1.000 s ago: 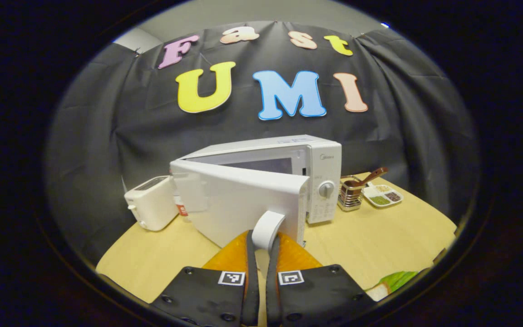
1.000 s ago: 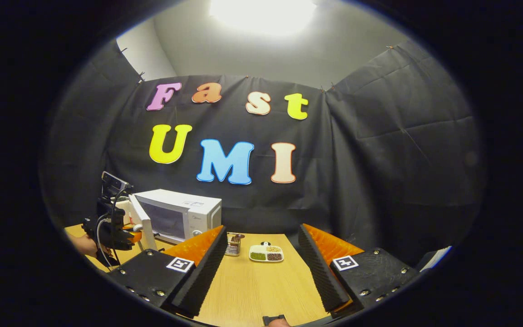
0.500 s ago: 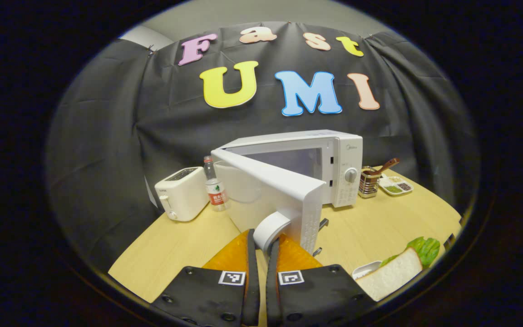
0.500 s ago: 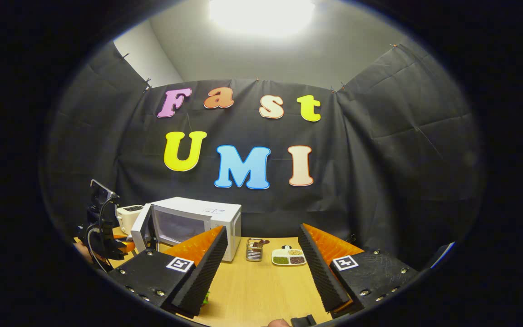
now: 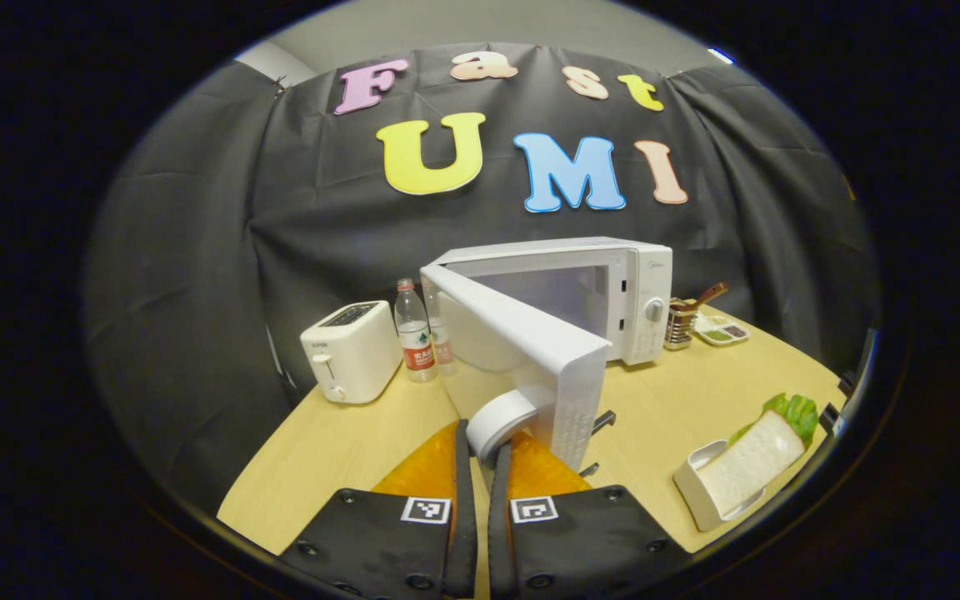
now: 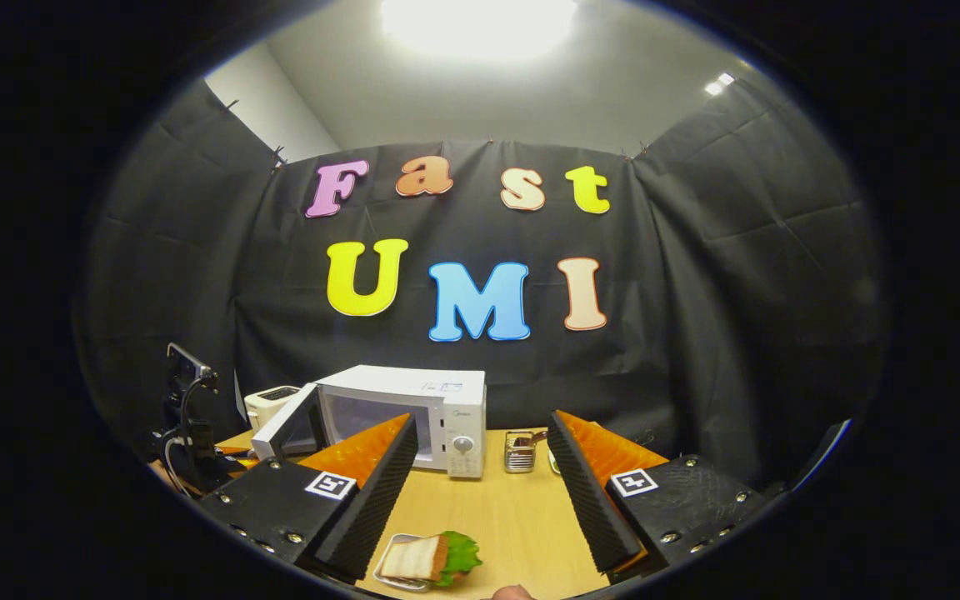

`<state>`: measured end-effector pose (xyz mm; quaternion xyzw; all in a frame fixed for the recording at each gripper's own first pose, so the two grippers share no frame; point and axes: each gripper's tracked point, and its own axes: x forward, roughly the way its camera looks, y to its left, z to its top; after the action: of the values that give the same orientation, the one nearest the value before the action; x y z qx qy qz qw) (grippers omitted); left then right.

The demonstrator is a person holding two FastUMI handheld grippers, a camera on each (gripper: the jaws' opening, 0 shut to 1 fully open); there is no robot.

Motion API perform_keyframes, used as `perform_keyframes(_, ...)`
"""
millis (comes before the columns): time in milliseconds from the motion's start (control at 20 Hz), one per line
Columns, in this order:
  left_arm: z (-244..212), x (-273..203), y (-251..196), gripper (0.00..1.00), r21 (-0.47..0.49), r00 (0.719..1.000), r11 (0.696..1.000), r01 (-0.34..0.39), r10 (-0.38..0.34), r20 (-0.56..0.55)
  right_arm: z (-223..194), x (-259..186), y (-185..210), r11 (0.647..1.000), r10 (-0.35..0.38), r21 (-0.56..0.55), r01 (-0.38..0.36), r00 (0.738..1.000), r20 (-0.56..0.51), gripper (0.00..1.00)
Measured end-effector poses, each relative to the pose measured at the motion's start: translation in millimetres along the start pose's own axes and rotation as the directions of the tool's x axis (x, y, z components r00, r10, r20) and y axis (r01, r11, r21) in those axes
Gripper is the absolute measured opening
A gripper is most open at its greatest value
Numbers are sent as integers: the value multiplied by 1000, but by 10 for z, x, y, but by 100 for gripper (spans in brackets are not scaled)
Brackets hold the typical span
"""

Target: Open the microwave oven with the left hand, put the food in, and close the microwave oven.

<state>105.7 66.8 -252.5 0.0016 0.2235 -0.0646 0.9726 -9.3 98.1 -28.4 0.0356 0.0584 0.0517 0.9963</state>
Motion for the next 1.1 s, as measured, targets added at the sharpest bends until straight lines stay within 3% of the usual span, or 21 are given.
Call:
perform_keyframes(650, -159, -50, 801, 13, -48, 997, 996, 81, -80, 8, -110, 22, 784, 999, -49, -4, 49, 999, -14, 95)
perform_keyframes(750, -215, -63, 871, 16, -92, 996, 991, 94, -94, 0, -104, 43, 841, 999, -46, -15, 46, 999, -17, 95)
perform_keyframes(1000, -215, -293, 1156, 20, -181, 1000, 983, 7, -4, 16, -131, 130, 844, 999, -13, -47, 11, 999, -41, 95)
perform_keyframes(1100, -93, -456, 1285, 31, -188, 998, 981, -41, 50, 48, -164, 167, 788, 999, 5, -50, -8, 998, -58, 95)
